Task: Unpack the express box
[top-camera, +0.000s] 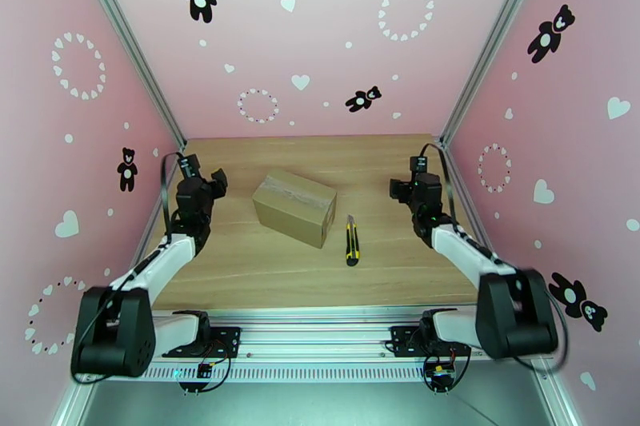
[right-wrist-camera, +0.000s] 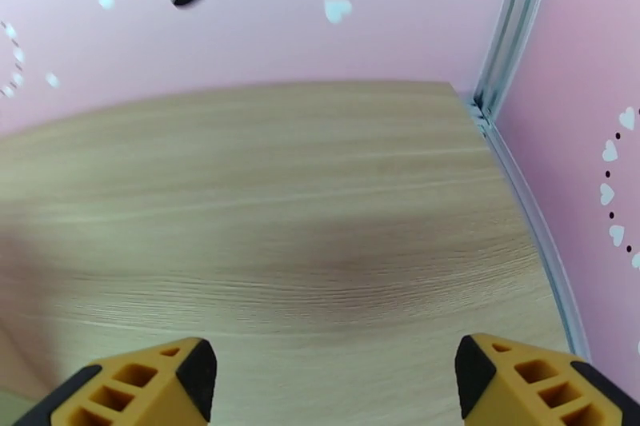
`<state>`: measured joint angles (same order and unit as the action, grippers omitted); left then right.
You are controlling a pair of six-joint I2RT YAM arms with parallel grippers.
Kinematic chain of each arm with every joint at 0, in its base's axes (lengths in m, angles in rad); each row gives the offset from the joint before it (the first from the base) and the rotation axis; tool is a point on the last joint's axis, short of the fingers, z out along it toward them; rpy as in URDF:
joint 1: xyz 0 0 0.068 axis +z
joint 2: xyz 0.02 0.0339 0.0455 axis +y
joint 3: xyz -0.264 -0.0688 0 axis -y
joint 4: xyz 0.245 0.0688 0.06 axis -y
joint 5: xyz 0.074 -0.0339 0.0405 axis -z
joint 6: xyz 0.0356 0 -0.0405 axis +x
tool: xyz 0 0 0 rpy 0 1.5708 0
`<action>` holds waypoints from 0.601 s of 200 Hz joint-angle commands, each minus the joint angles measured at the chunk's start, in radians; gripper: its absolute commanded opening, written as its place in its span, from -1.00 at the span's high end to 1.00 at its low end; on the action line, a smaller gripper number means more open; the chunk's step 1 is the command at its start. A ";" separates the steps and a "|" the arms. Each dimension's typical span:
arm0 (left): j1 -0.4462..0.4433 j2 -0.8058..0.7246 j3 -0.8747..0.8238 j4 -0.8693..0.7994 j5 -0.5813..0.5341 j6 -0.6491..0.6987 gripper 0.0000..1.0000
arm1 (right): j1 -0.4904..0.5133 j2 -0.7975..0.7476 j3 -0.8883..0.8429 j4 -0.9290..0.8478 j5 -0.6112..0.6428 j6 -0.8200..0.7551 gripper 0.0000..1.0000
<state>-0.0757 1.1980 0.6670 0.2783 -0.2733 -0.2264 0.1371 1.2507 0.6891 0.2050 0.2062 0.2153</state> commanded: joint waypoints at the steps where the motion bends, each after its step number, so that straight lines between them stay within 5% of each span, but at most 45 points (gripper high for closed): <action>1: -0.061 -0.065 0.062 -0.308 -0.039 -0.124 -0.35 | 0.060 -0.061 0.009 -0.245 0.049 0.103 -0.68; 67: -0.144 -0.320 0.062 -0.636 0.030 -0.301 -0.33 | 0.430 -0.245 -0.157 -0.455 0.082 0.382 -0.68; 120: -0.144 -0.411 0.019 -0.650 0.096 -0.305 -0.35 | 0.598 -0.129 -0.190 -0.486 0.121 0.457 -0.69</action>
<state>-0.2131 0.7879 0.7010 -0.3233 -0.2321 -0.5102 0.7132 1.0580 0.5083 -0.2440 0.3042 0.5953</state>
